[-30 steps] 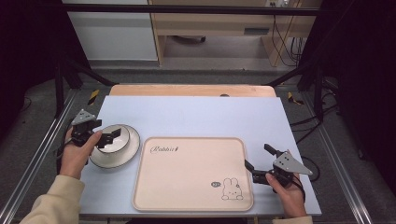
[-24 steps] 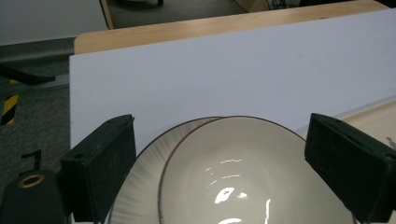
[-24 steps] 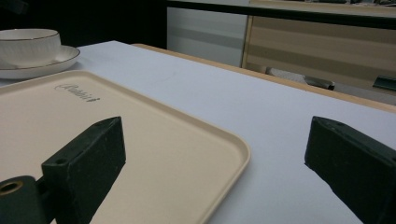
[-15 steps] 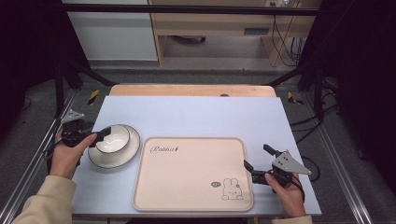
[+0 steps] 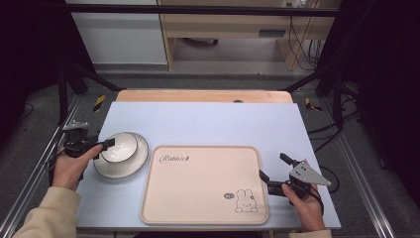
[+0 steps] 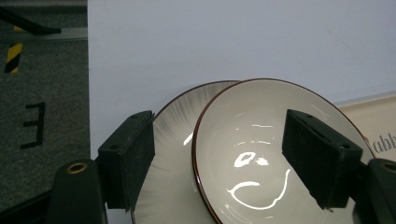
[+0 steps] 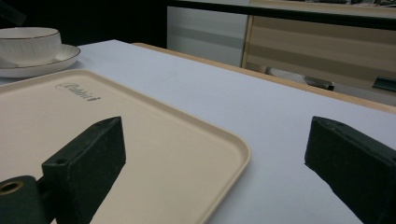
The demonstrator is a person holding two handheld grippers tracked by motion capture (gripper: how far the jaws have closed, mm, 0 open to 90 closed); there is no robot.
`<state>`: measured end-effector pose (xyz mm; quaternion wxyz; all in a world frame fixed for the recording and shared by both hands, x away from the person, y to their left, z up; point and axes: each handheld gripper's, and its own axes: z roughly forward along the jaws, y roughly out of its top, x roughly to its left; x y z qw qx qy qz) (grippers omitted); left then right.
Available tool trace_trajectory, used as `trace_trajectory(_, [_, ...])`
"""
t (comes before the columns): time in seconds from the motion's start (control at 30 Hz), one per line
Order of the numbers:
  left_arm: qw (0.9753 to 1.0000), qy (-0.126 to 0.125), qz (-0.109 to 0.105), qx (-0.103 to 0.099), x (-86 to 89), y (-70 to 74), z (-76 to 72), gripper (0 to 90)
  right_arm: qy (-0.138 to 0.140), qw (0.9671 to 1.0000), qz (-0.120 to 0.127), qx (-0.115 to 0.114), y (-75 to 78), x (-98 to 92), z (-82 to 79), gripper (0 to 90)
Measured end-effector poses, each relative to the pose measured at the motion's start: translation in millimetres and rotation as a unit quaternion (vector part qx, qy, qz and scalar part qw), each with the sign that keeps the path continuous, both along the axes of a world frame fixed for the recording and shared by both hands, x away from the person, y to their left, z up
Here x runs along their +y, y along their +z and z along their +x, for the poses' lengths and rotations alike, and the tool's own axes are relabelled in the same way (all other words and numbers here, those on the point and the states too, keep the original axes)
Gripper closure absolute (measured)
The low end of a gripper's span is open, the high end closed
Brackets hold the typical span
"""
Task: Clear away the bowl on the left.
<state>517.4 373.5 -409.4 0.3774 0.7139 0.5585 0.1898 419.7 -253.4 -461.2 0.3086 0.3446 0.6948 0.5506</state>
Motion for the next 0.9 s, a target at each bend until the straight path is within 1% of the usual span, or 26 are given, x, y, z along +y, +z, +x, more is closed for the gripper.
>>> trace_trajectory(0.07, [0.9999, -0.004, 0.007, 0.012, -1.5, -2.4, 1.1, 29.6, 0.000, 1.0000, 0.000, 0.002, 0.0, 0.5, 0.0, 5.3])
trace_trajectory(0.1, [0.9999, -0.004, 0.007, 0.012, -1.5, -2.4, 1.1, 30.7, 0.000, 1.0000, 0.000, 0.001, 0.1, 0.7, -0.1, 5.3])
trace_trajectory(0.13, [0.9997, -0.004, 0.011, 0.020, -2.8, -4.5, 2.0, 32.3, 0.001, 1.0000, 0.000, 0.001, 0.1, 0.8, -0.1, 5.3])
trace_trajectory(0.17, [0.9997, -0.003, 0.014, 0.022, -3.3, -5.5, 2.6, 33.4, 0.001, 1.0000, -0.001, 0.000, 0.1, 0.8, -0.1, 5.3])
trace_trajectory(0.23, [0.9995, 0.002, 0.013, 0.028, -4.1, -7.6, 3.6, 34.9, 0.001, 1.0000, -0.001, 0.000, 0.0, 0.7, 0.0, 5.3])
trace_trajectory(0.33, [0.9991, 0.008, 0.004, 0.041, -4.1, -10.5, 4.9, 38.6, 0.000, 1.0000, -0.002, 0.001, 0.2, 0.3, -0.1, 5.4])
trace_trajectory(0.4, [0.9987, 0.012, -0.011, 0.049, -3.2, -12.6, 5.6, 41.3, 0.000, 1.0000, -0.001, 0.000, 0.3, 0.3, -0.1, 5.4])
trace_trajectory(0.47, [0.9983, 0.015, -0.017, 0.054, -2.6, -14.3, 5.8, 43.1, 0.000, 1.0000, -0.002, -0.001, 0.5, 0.3, -0.1, 5.3])
trace_trajectory(0.63, [0.9978, 0.018, -0.021, 0.060, -0.7, -16.1, 6.5, 49.7, 0.001, 1.0000, -0.002, -0.001, 0.5, 0.5, 0.0, 5.3])
trace_trajectory(0.73, [0.9972, 0.022, -0.029, 0.065, -0.6, -17.8, 7.7, 54.3, 0.001, 1.0000, -0.002, -0.001, 0.6, 0.5, -0.1, 5.3])
trace_trajectory(0.9, [0.9969, 0.023, -0.021, 0.073, -1.5, -19.9, 9.5, 59.3, 0.000, 1.0000, -0.001, -0.001, 0.8, 0.1, -0.1, 5.3])
